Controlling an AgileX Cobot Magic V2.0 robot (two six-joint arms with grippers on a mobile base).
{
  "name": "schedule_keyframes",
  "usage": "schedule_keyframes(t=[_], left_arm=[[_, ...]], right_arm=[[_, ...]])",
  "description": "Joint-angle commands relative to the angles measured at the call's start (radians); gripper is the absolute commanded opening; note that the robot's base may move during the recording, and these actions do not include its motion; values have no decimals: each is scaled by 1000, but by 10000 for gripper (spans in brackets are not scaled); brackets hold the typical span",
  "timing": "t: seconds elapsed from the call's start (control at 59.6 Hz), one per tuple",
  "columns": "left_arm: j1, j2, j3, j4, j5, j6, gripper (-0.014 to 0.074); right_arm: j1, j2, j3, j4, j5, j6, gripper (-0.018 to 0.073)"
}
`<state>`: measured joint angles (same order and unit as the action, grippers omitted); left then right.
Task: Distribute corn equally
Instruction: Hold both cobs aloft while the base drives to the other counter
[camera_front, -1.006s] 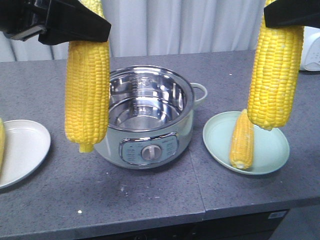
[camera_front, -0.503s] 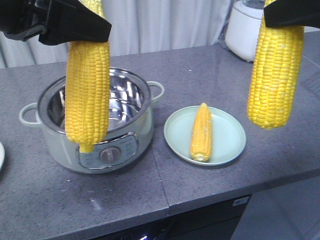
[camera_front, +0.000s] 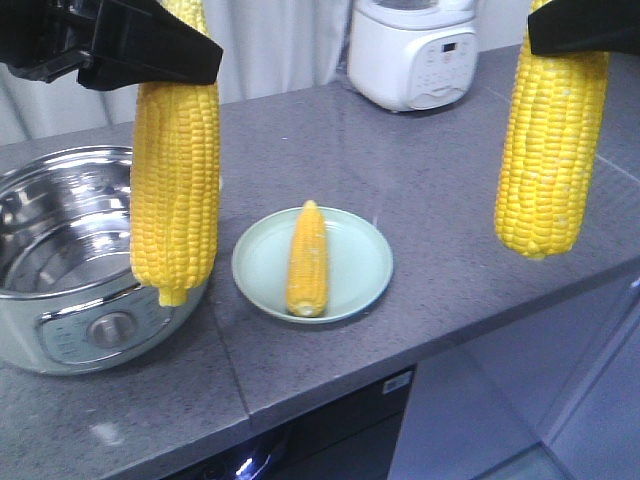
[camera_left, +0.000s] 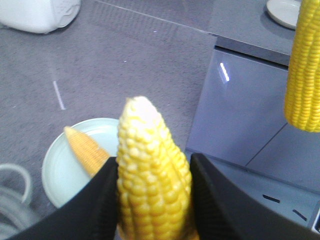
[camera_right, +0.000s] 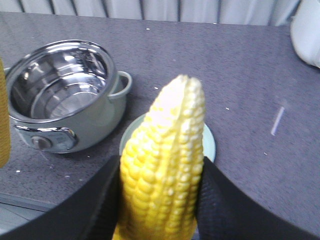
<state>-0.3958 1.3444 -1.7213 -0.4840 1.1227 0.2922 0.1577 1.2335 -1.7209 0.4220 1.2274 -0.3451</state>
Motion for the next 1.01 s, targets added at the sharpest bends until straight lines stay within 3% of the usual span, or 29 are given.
schedule_keyframes(t=[0.0, 0.989], left_arm=[[-4, -29, -31, -35, -56, -5, -6], [-4, -29, -31, -35, -56, -5, -6]], right_arm=[[-8, -18, -26, 28, -59, -8, -5], [-8, -18, -26, 28, -54, -8, -5]])
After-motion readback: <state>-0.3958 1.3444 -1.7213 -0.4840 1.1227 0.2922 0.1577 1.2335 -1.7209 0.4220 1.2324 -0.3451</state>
